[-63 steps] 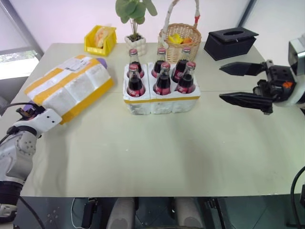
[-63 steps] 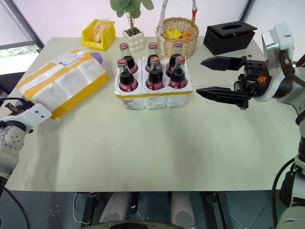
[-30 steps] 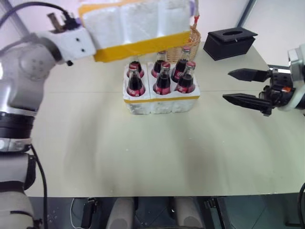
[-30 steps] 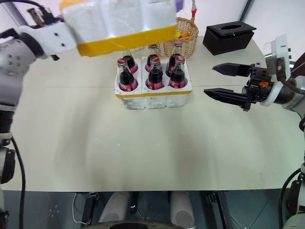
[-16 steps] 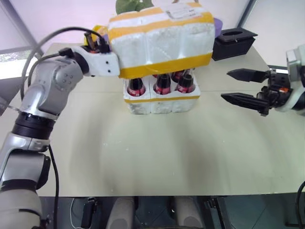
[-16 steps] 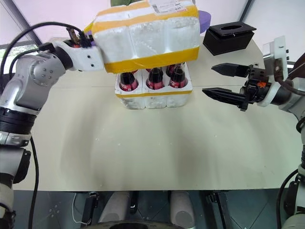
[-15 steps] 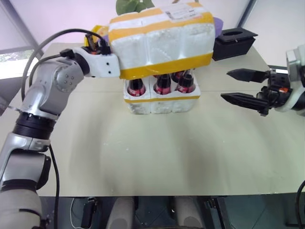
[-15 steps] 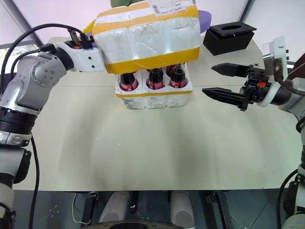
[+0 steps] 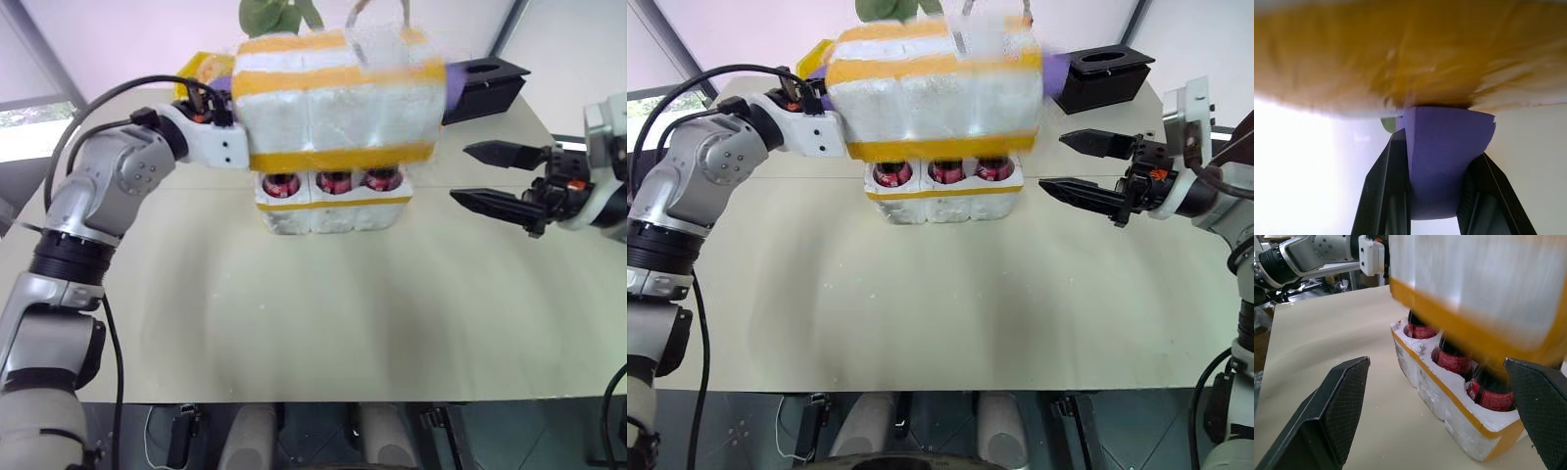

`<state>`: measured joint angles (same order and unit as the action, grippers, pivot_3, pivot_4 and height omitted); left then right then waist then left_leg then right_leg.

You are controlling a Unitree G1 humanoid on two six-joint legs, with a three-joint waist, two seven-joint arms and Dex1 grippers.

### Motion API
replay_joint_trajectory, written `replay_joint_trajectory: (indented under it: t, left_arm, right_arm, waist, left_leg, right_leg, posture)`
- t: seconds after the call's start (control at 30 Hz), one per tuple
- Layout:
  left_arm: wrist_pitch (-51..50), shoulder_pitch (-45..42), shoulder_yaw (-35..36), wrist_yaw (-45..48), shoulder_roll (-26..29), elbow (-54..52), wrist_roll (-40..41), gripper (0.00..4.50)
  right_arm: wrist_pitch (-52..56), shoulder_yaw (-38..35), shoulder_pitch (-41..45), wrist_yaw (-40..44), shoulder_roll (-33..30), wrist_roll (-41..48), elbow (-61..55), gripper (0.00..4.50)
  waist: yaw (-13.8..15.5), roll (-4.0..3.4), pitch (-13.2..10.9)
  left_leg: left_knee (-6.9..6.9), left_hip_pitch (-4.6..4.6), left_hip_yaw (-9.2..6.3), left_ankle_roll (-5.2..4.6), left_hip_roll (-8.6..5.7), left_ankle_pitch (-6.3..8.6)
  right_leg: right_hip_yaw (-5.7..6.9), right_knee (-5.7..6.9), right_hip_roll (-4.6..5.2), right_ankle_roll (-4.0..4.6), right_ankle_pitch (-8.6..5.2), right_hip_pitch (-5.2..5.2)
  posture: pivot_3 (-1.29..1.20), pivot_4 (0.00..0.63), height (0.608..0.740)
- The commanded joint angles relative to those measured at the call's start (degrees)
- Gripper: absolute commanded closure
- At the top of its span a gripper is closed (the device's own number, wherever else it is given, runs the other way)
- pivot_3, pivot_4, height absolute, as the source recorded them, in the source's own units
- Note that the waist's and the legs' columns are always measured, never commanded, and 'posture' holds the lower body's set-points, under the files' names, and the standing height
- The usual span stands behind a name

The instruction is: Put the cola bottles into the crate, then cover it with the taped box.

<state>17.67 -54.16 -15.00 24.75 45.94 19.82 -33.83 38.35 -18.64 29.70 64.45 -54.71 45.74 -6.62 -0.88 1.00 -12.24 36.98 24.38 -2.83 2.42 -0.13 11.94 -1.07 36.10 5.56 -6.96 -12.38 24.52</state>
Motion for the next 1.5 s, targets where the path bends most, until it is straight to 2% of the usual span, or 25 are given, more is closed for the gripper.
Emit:
replay_joint_trajectory:
  t: [0.03, 0.2, 0.37, 0.53, 0.67, 0.7, 0.73, 0.87, 1.03, 1.17, 1.23, 1.37, 1.5]
  left_arm:
    - [0.97, -1.02, 0.16, -1.12, 0.13, 3.07, -0.90, 3.95]
    - [1.67, -2.46, -0.46, -1.13, -1.08, 5.27, -1.90, 3.95]
    - [1.82, 1.54, -2.16, -1.34, -2.19, 3.89, -3.11, 3.95]
    - [4.14, 1.86, -5.29, -6.65, -1.66, 3.04, -10.58, 3.95]
    - [3.40, 3.06, -4.95, -7.08, -1.75, 3.25, -10.70, 3.95]
    - [3.29, 3.62, -4.53, -6.86, -1.77, 2.59, -10.04, 2.95]
    - [3.10, 4.14, -4.09, -6.62, -1.75, 1.76, -9.45, 2.71]
    - [2.79, 6.78, -1.10, -4.17, -0.47, -5.17, -6.14, 0.80]
    - [2.18, 14.43, 6.31, -0.32, 4.69, -19.68, -0.92, 0.80]
    - [1.55, 25.13, 14.53, 2.02, 10.52, -26.85, 2.43, 0.80]
    - [-2.34, 33.51, 20.22, 8.44, 11.88, -31.27, 11.66, 0.80]
    - [-16.61, 46.37, 30.46, 21.09, 10.41, -41.90, 35.14, 0.80]
    - [-45.37, 49.03, 44.29, 26.49, 10.25, -46.90, 65.43, 0.80]
  right_arm:
    - [-1.28, -1.14, 0.85, -0.15, 0.15, 0.35, -1.40, 0.00]
    - [-1.30, -1.26, 1.00, -0.48, 0.24, 0.34, -1.38, 0.00]
    - [-1.16, -1.66, 0.37, -1.19, 0.35, 0.60, -2.13, 0.00]
    - [-0.92, -1.49, 0.49, -1.31, 0.31, 0.77, -1.87, 0.00]
    - [-0.80, -1.09, 0.37, -1.41, 0.41, 0.56, -1.73, 0.00]
    - [-0.83, -0.95, 0.07, -1.17, 0.26, 0.37, -1.74, 0.00]
    - [-0.84, -0.89, -0.16, -0.97, 0.14, 0.24, -1.69, 0.00]
    - [-0.85, -1.02, -0.44, -0.49, -0.30, -0.10, -0.91, 0.00]
    - [-1.34, -0.58, -0.19, 0.16, -0.31, -1.06, 0.30, 0.00]
    - [-1.90, 0.16, 0.34, 1.13, -0.33, -2.16, 1.82, 0.00]
    - [-2.38, 0.55, 0.72, 1.78, -0.37, -2.83, 2.89, 0.00]
    - [-3.35, 1.47, 1.52, 3.16, -0.48, -3.84, 5.11, 0.00]
    - [-4.64, 2.58, 2.87, 5.20, -1.23, -5.53, 8.04, 0.00]
  waist:
    - [-0.12, 0.00, 0.00]
    - [0.02, 0.00, 0.00]
    - [-0.01, 0.00, 0.00]
    - [0.17, 0.00, 0.01]
    - [0.22, 0.01, 0.01]
    - [0.20, 0.01, 0.01]
    - [0.18, 0.00, 0.01]
    - [0.17, 0.00, 0.01]
    - [0.14, 0.00, 0.01]
    - [-0.37, -0.02, 0.01]
    - [-0.39, -0.06, 0.02]
    - [-0.04, -0.06, 0.01]
    - [0.22, -0.05, 0.01]
  left_leg:
    - [0.00, 0.00, 0.00, 0.00, 0.00, 0.00]
    - [0.01, 0.00, 0.00, 0.00, 0.00, 0.00]
    - [0.02, -0.01, 0.00, 0.00, 0.00, 0.00]
    - [0.06, -0.01, -0.01, 0.00, -0.01, 0.00]
    - [0.07, -0.01, -0.02, 0.00, -0.01, 0.00]
    - [0.07, -0.01, -0.02, 0.00, -0.01, 0.00]
    - [0.07, -0.02, -0.02, 0.00, -0.01, 0.00]
    - [0.07, -0.01, -0.03, 0.00, -0.01, 0.00]
    - [0.06, 0.00, -0.05, 0.00, -0.01, 0.00]
    - [0.03, -0.05, -0.03, -0.03, 0.00, 0.02]
    - [-0.02, -0.10, 0.01, -0.04, 0.02, 0.02]
    - [0.00, -0.08, 0.05, -0.04, 0.08, 0.03]
    - [0.09, -0.02, 0.02, -0.03, 0.08, 0.03]
  right_leg:
    - [0.00, 0.00, 0.00, 0.00, 0.00, 0.00]
    - [0.00, 0.01, 0.00, -0.01, 0.00, 0.00]
    - [0.00, 0.03, 0.00, -0.01, 0.01, 0.00]
    - [0.00, 0.02, 0.00, -0.04, 0.03, -0.05]
    - [0.00, 0.01, 0.00, -0.05, 0.03, -0.07]
    - [0.00, 0.01, 0.00, -0.05, 0.03, -0.07]
    - [0.00, 0.01, 0.00, -0.05, 0.03, -0.07]
    - [0.00, 0.01, 0.00, -0.05, 0.03, -0.07]
    - [0.00, 0.00, 0.00, -0.05, 0.03, -0.06]
    - [-0.03, 0.00, 0.00, -0.04, 0.03, -0.05]
    - [-0.03, 0.00, 0.00, -0.02, 0.02, -0.05]
    - [-0.04, -0.03, 0.01, 0.18, -0.08, -0.05]
    - [-0.02, -0.05, 0.01, 0.22, -0.11, -0.07]
  posture:
    - [0.00, 0.150, 0.740]
    - [0.00, 0.150, 0.740]
    - [0.00, 0.150, 0.740]
    - [0.00, 0.150, 0.740]
    - [0.00, 0.150, 0.740]
    - [0.00, 0.150, 0.740]
    - [0.00, 0.150, 0.740]
    - [0.00, 0.150, 0.740]
    - [0.00, 0.150, 0.740]
    - [0.00, 0.150, 0.740]
    - [0.00, 0.150, 0.740]
    - [0.00, 0.150, 0.740]
    - [0.00, 0.150, 0.740]
